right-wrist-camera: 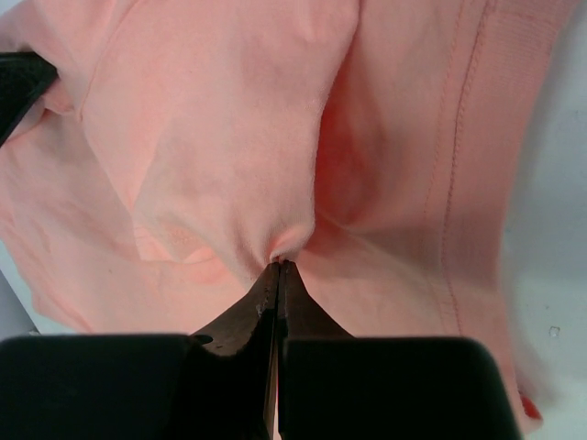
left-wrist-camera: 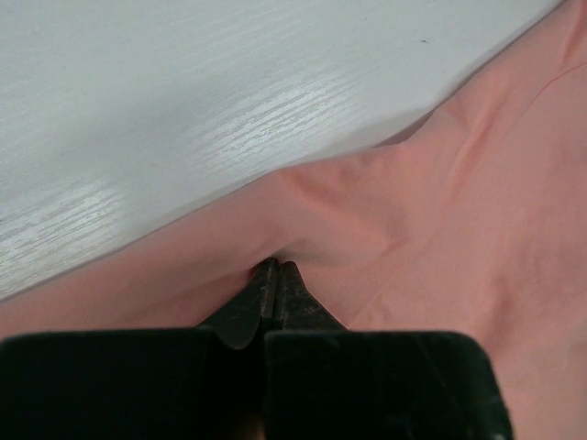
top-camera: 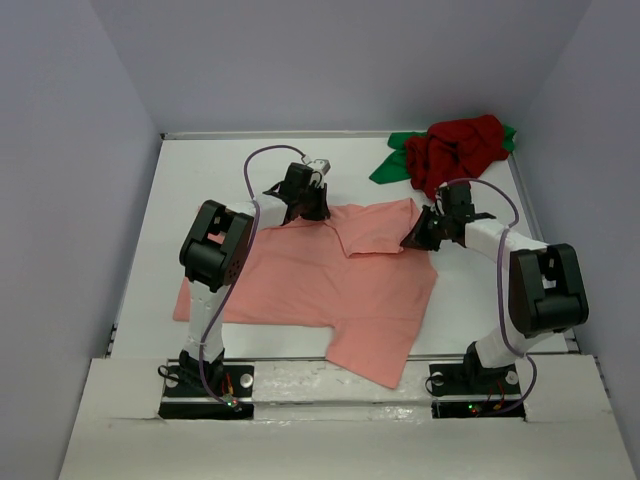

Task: Fold and stack the t-shirts
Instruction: Fold the tshirt

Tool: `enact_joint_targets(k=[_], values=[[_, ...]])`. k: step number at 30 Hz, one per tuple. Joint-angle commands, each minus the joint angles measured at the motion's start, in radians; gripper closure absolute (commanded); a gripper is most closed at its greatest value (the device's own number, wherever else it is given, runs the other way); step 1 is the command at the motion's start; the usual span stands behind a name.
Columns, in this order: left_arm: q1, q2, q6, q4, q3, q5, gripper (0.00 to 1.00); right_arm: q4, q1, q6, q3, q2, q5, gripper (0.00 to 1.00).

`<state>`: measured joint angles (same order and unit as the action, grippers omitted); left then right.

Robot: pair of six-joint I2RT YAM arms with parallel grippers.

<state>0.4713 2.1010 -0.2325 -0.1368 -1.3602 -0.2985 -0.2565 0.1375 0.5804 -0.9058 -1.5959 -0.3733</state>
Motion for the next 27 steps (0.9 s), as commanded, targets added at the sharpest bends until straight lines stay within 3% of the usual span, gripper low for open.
enact_joint_targets(k=[1,24,27], values=[[0.004,0.016,0.016,0.031,-0.039,0.004,1.00,-0.023,-0.006,0.018,0.010,0.045,-0.013,1.00],[0.004,0.017,0.019,0.037,-0.043,-0.002,1.00,-0.168,-0.006,-0.017,-0.045,0.067,0.028,1.00],[0.006,0.017,0.019,0.039,-0.045,-0.002,1.00,-0.187,-0.006,-0.040,-0.035,0.050,0.063,0.92]])
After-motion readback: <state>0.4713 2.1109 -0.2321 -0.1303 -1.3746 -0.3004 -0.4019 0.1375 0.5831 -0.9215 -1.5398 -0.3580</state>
